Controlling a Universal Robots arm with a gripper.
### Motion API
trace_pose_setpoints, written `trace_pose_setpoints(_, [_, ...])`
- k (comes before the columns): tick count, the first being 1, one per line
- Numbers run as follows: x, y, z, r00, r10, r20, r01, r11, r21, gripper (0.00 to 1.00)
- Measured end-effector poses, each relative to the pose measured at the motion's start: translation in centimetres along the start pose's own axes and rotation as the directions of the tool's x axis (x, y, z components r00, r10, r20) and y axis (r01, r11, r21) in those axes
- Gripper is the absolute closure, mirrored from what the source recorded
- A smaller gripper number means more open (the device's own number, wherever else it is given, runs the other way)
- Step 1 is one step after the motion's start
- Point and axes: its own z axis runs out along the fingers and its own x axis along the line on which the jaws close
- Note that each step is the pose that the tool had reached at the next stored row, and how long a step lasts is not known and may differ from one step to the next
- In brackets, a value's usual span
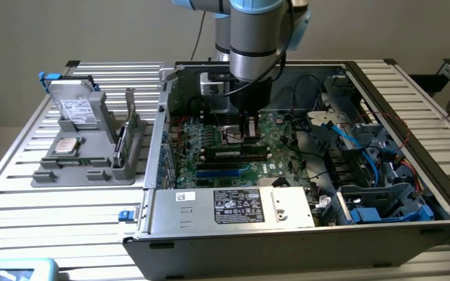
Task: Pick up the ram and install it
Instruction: 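Insert the ram into the slot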
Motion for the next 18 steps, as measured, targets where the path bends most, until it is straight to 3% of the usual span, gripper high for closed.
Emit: trace_pose_setpoints(18, [-0.01,0.04,0.14,1.0,0.002,-0.0027,-0.002,1.0,0.0025,0.88])
